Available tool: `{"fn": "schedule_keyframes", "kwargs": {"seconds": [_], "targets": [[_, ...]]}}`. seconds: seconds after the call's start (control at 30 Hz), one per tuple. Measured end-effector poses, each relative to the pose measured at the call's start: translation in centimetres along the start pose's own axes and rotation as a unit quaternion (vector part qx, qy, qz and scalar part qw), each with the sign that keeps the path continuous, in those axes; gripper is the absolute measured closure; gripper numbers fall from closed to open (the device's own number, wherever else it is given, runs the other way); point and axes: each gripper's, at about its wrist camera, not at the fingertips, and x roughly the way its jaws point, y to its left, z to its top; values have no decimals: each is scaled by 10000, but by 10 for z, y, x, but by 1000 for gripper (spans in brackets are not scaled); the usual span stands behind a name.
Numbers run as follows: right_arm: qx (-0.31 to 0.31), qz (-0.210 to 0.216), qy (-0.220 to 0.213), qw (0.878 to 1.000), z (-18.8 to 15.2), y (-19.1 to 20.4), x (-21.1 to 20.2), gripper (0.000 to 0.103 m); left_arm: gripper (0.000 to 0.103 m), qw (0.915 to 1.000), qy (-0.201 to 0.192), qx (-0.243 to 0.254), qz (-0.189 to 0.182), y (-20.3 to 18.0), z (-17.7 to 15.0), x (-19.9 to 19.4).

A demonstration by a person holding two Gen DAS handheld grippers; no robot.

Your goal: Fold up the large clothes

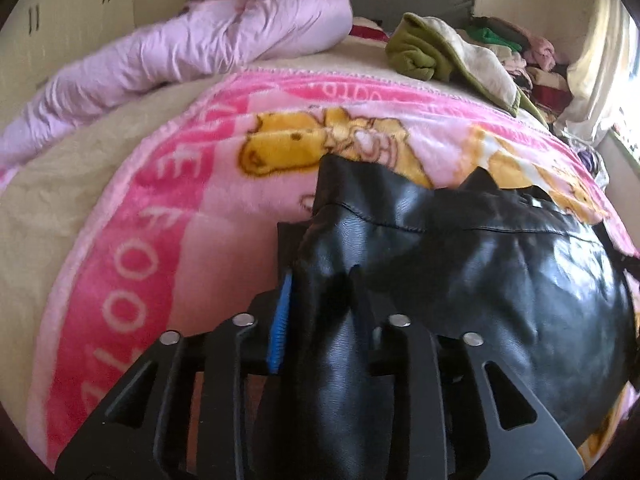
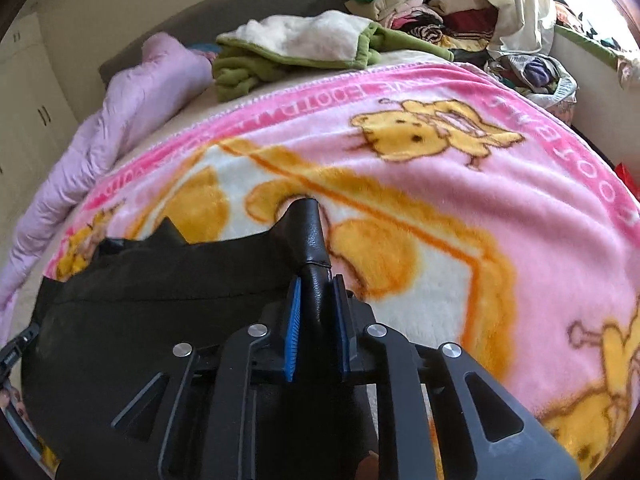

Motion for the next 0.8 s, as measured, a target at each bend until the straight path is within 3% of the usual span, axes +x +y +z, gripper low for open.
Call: {"fn": "schedule_keyframes", "kwargs": {"seconds": [0.1, 0.2, 0.3, 0.33, 0.4, 0.53, 0.6, 0.8], "targets": [[-176, -204, 81, 9996, -2, 7, 2, 83, 72, 9997, -20, -207, -151, 8, -3, 1], [-353, -317, 40, 9989, -2, 11, -7, 75, 65, 9997, -213, -136, -28, 6, -4, -11], [-582, -371, -106, 9976, -7, 17, -24, 48, 58, 9993, -337, -133, -37, 4, -2, -26], [-627, -327, -163, 9974, -10, 18, -30, 47, 55, 9992, -384, -147, -18, 3, -1, -32], [-694, -196, -288, 9970, -15, 20, -45, 46, 35, 9987, -479, -154, -50, -1, 0, -43], [-849, -1, -479, 9952, -24, 26, -72, 39, 27, 9976, -681, -78, -45, -13, 1, -66], [-993, 58, -576, 9934, -28, 31, -87, 38, 15, 9971, -753, -65, -88, -18, 1, -77], [-1129, 346, -729, 9903, -38, 36, -124, 34, 10, 9965, -825, 23, -136, -36, -7, -101]]}}
